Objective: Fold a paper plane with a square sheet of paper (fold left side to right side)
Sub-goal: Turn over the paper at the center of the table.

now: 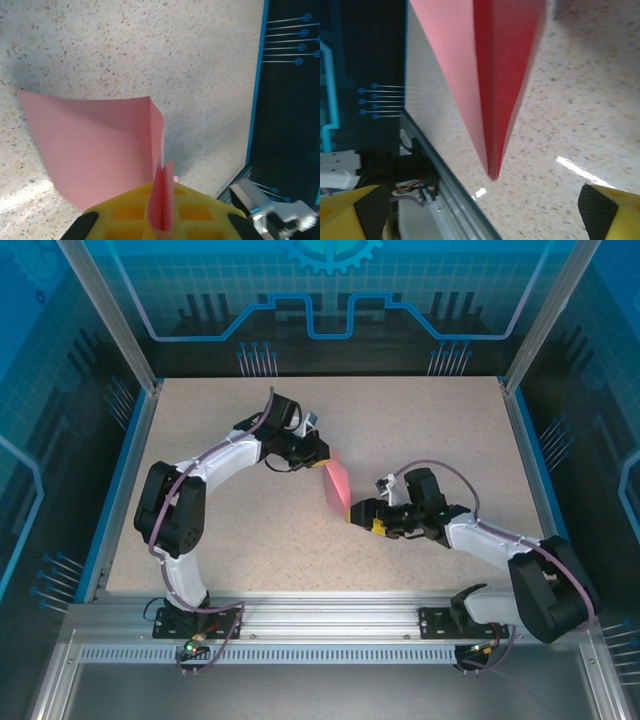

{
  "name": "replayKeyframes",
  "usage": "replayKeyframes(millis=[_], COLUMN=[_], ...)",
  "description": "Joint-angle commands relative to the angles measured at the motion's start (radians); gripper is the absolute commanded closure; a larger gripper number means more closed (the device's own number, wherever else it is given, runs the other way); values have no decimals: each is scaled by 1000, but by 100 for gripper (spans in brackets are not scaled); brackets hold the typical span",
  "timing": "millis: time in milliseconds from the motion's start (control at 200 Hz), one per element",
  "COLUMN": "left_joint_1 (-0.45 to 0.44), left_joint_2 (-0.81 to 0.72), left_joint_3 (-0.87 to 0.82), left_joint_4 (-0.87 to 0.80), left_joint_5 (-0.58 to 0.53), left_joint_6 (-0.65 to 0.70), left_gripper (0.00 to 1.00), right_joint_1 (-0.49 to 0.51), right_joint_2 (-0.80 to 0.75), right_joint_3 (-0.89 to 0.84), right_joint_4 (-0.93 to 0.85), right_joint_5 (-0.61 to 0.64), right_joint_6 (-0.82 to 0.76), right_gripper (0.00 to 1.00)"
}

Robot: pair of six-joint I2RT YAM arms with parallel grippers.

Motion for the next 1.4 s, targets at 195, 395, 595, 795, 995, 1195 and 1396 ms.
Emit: replayKeyframes(millis=[195, 395, 595, 795, 995, 1195, 1396], left_joint_1=[2, 3, 2, 3, 9, 38, 81], left_joint_2=[-45, -49, -52, -51, -56, -88, -166], left_joint_3=[9, -12, -26, -40, -47, -55, -91], left_joint_4=[47, 72, 61, 56, 53, 2, -36], left_joint_5=[95, 120, 129, 126, 121, 87, 40], left_joint_6=[-81, -101, -85, -71, -57, -3, 44], left_gripper=[93, 93, 93, 93, 87, 66, 44], right_joint_1=[9, 9, -4, -20, -30, -30, -25], right_joint_2=[132, 178, 181, 167, 144, 102, 70], right_joint_3=[40, 82, 111, 126, 114, 133, 184], right_joint_4=[313, 398, 362, 297, 266, 100, -104], right_joint_5=[-152, -163, -151, -147, -135, -99, -36], right_joint_6=[188, 254, 228, 172, 149, 50, -75], right_gripper=[1, 14, 39, 55, 72, 82, 88])
